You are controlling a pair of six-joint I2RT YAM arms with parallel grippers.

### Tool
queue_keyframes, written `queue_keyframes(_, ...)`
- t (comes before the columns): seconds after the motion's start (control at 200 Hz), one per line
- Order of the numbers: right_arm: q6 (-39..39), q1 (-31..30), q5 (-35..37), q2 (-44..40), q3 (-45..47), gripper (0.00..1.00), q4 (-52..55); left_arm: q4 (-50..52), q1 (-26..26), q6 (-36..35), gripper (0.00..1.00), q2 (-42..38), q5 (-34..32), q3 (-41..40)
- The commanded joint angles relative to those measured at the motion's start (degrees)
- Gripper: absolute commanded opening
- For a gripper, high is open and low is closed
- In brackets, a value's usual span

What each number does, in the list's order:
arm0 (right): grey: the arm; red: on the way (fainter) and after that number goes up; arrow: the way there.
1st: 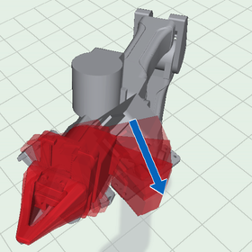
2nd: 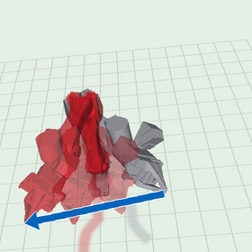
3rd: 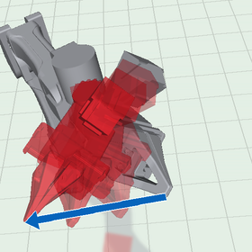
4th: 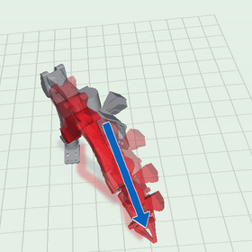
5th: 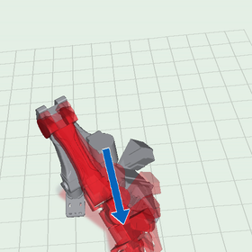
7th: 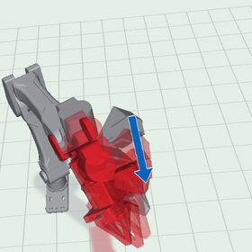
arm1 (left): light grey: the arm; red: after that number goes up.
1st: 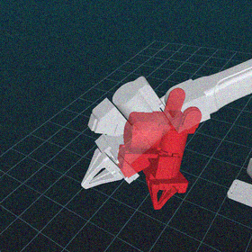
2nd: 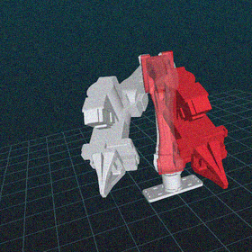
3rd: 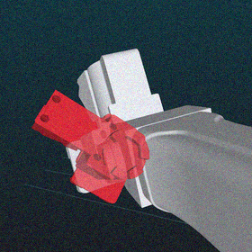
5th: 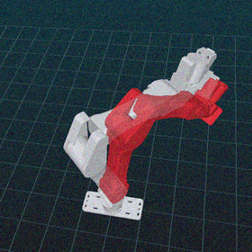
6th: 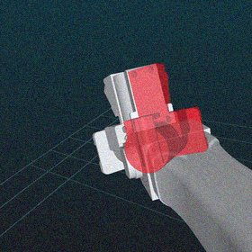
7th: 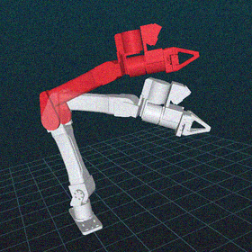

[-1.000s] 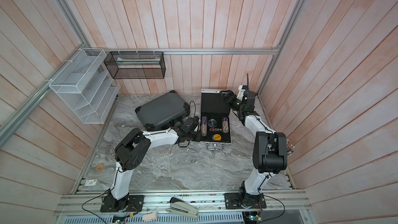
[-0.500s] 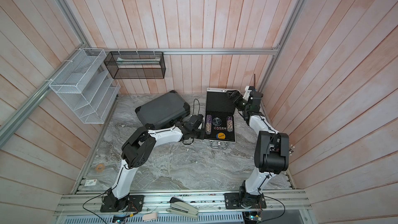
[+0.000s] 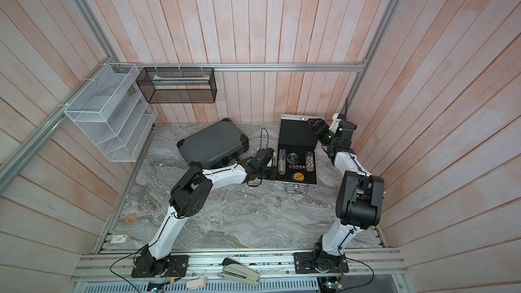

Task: Open the poker set cases
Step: Open the case lid on the poker set case.

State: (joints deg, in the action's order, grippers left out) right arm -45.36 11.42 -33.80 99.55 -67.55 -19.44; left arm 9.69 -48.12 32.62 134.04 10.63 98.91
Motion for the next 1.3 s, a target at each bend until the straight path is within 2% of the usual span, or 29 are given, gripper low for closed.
queue_keyframes(0.0,1.4,1.6,-0.9,0.9,-0.9,0.98,0.3,1.5,-1.3,1.4,0.27,3.1,4.4,1.7)
queue_keyframes(0.225,2.0,2.4,-1.5,0.7,-0.5,0.98,0.6,1.3,-1.3,2.9,0.37,3.5,4.9,2.6)
queue_keyframes(0.46,2.5,2.5,-2.2,-1.1,0.5,0.98,0.9,0.1,-1.2,3.2,0.59,0.5,2.9,0.2)
queue_keyframes(0.645,3.3,2.6,-2.7,-3.6,1.8,0.98,2.0,-2.4,-1.3,3.5,0.72,-4.0,0.2,-3.7)
queue_keyframes(1.025,2.8,2.4,-4.3,-10.6,6.3,0.98,2.8,-6.1,-1.3,4.0,0.85,-13.1,-4.2,-12.3)
queue_keyframes(1.24,2.3,0.9,-3.4,-16.0,10.9,0.98,1.7,-7.8,-1.3,3.3,0.99,-21.2,-10.0,-19.5)
queue_keyframes(1.295,2.4,-0.2,-2.9,-17.2,11.7,0.98,1.7,-8.3,-1.3,3.3,1.0,-23.4,-11.7,-21.9)
